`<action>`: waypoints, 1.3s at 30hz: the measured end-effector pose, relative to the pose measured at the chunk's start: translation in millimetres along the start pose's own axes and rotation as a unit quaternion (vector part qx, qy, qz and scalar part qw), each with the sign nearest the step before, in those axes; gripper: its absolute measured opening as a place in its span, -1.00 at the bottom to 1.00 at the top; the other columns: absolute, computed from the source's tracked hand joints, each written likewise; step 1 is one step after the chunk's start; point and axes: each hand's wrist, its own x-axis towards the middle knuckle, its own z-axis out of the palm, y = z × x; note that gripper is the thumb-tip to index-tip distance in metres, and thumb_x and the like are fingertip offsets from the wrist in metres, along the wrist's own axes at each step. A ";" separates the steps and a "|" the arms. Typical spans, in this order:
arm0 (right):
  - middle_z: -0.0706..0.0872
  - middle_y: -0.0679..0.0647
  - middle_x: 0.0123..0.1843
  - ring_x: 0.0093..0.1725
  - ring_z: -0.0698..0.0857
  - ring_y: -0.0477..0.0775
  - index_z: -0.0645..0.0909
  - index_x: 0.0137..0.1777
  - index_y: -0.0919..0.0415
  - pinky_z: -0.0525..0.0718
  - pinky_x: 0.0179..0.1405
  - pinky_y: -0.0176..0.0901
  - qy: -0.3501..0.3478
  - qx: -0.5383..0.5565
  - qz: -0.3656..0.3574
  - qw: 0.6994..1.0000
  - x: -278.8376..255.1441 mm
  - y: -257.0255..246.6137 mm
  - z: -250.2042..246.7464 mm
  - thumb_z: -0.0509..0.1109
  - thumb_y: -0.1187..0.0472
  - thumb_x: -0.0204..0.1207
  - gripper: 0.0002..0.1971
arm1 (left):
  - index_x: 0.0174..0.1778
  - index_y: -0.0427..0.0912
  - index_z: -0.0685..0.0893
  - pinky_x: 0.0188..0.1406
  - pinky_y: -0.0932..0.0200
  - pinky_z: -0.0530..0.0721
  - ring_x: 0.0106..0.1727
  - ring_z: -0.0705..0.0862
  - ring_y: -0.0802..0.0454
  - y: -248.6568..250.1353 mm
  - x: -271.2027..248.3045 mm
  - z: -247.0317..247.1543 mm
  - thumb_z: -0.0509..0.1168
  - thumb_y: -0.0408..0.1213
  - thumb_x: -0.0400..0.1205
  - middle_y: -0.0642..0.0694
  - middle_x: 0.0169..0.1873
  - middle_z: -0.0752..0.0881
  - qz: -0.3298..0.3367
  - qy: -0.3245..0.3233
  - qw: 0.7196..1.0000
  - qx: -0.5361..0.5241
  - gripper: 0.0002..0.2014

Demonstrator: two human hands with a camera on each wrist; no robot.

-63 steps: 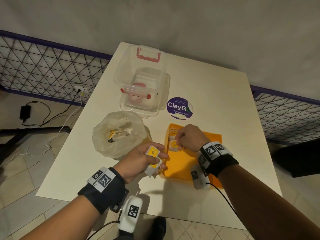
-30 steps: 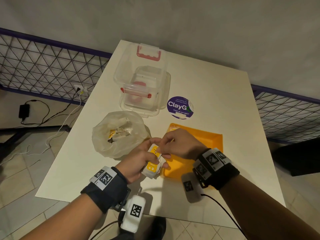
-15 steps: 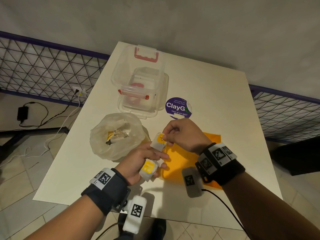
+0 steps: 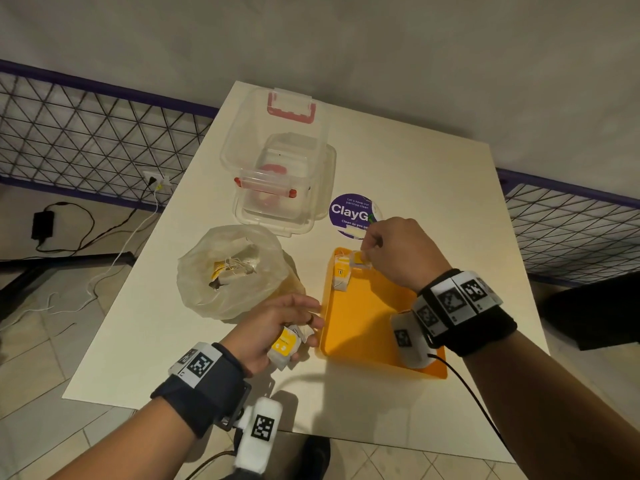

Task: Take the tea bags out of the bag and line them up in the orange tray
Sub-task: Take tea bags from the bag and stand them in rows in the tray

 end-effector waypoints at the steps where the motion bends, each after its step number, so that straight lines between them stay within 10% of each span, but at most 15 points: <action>1: 0.80 0.06 -0.12 -0.01 0.72 0.09 0.77 -0.13 0.19 0.76 -0.05 0.05 -0.008 0.024 0.008 1.000 -0.1 1.3 0.5 0.43 0.26 0.54 -0.91 | 0.37 -0.44 0.54 -0.64 0.23 0.53 -0.36 0.67 -0.18 0.1 -0.3 -0.2 0.18 -0.55 0.65 -0.42 -0.02 0.69 0.000 0.001 1.000 0.002 -0.65; 9: 0.81 0.00 -0.37 -0.34 0.83 -0.07 0.75 -0.16 0.20 0.70 -0.22 -0.24 -0.188 0.094 0.063 0.976 3.6 11.2 32.5 0.53 0.28 0.51 -0.96 | 0.36 -0.42 0.55 -0.64 0.21 0.53 -0.36 0.67 -0.19 -4.1 -2.1 -2.3 0.19 -0.54 0.64 -0.42 -0.02 0.70 -0.010 0.013 1.000 0.006 -0.66; 28: 0.75 0.04 -0.34 -0.51 0.71 -0.04 0.74 -0.14 0.21 0.74 -0.40 -0.14 -0.069 0.155 0.097 0.981 11.4 12.6 63.9 0.43 0.33 0.56 -0.92 | 0.33 -0.37 0.56 -0.61 0.20 0.53 -0.33 0.68 -0.19 -8.2 -3.3 -4.9 0.21 -0.52 0.66 -0.42 0.00 0.69 -0.011 0.012 1.000 0.004 -0.69; 39: 0.83 0.21 -0.37 -0.39 0.81 0.11 0.73 -0.09 0.19 0.75 -0.39 -0.16 -0.236 0.122 0.086 0.960 11.0 8.3 45.9 0.49 0.29 0.55 -0.99 | 0.30 -0.37 0.57 -0.62 0.20 0.53 -0.34 0.67 -0.19 -6.9 -4.4 -5.4 0.21 -0.54 0.66 -0.41 -0.01 0.71 -0.006 0.011 1.000 0.000 -0.71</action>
